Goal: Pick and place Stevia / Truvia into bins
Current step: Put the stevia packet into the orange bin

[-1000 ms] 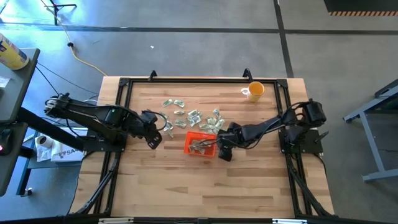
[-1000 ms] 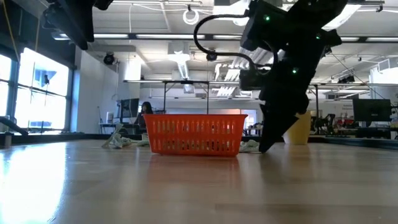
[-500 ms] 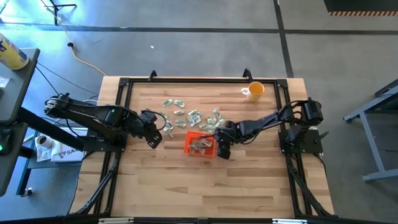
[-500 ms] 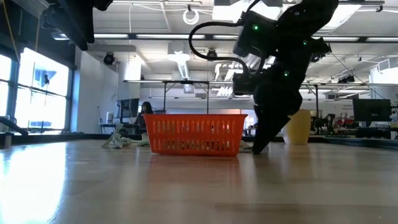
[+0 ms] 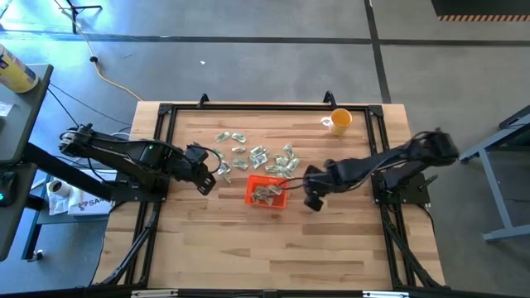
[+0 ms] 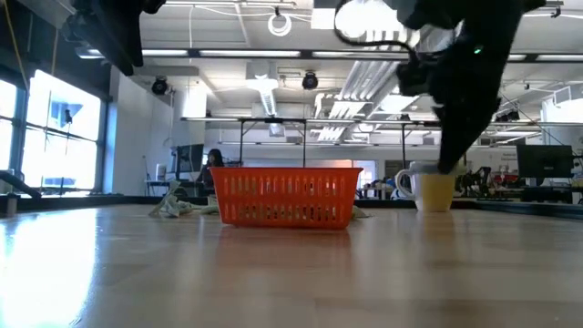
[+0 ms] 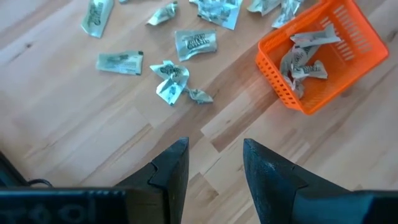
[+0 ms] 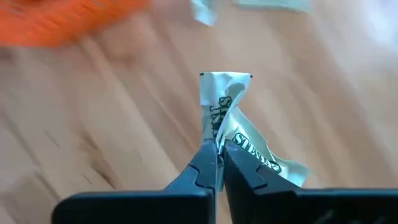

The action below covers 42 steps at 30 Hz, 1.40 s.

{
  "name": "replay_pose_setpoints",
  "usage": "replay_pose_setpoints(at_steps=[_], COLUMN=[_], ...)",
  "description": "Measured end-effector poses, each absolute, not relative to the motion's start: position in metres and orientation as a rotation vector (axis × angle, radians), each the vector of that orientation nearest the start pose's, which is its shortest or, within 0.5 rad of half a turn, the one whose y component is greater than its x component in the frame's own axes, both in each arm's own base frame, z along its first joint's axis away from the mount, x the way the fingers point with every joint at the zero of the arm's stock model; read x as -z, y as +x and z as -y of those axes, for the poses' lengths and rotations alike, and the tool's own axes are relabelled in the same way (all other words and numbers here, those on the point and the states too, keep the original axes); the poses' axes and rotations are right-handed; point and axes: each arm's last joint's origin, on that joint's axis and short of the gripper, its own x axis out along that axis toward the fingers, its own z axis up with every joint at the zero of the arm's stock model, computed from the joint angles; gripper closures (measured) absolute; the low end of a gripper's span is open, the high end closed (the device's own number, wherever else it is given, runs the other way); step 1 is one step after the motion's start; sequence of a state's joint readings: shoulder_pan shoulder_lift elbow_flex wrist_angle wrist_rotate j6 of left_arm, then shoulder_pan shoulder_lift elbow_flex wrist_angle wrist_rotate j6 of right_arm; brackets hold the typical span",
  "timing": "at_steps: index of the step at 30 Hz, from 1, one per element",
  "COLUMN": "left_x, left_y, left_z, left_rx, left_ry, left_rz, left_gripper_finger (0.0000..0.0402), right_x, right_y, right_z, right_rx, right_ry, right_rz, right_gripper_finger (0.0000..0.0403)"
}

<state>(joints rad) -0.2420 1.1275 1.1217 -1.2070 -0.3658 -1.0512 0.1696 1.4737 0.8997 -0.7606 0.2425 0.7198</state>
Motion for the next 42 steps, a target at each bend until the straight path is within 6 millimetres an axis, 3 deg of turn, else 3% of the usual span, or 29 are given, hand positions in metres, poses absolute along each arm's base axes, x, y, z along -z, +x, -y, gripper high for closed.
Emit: replay_pose_setpoints(at_steps=[4, 9, 18, 22, 27, 31, 33, 42], left_x=[-0.312, -0.312, -0.312, -0.312, -0.312, -0.312, -0.312, -0.312], left_y=[0.182, 0.182, 0.182, 0.182, 0.182, 0.182, 0.182, 0.182], left_z=[0.034, 0.034, 0.034, 0.034, 0.034, 0.034, 0.034, 0.034], left_rx=[-0.691, -0.69, -0.688, -0.687, -0.687, -0.687, -0.687, -0.7], left_ry=[-0.557, -0.549, -0.562, -0.562, -0.563, -0.563, -0.563, -0.598], left_rz=[-0.946, -0.945, -0.948, -0.949, -0.948, -0.948, -0.949, -0.942], left_gripper_finger=[0.0218, 0.0218, 0.0218, 0.0218, 0.0218, 0.0218, 0.0218, 0.0218], right_x=[-0.206, -0.207, -0.207, -0.202, -0.188, -0.173, -0.166, -0.146], right_y=[0.249, 0.249, 0.246, 0.239, 0.246, 0.255, 0.259, 0.277], right_z=[-0.031, -0.028, -0.037, -0.043, -0.052, -0.061, -0.062, -0.033], right_rx=[0.491, 0.44, 0.429, 0.449, 0.358, 0.097, -0.018, -0.161], right_ry=[0.466, 0.544, 0.474, 0.372, 0.166, -0.224, -0.33, -0.252], right_rz=[-1.144, -1.168, -1.184, -1.252, -1.307, -1.348, -1.357, -1.395], right_gripper_finger=[0.039, 0.0359, 0.0159, 0.0099, 0.0085, 0.0084, 0.0084, 0.0095])
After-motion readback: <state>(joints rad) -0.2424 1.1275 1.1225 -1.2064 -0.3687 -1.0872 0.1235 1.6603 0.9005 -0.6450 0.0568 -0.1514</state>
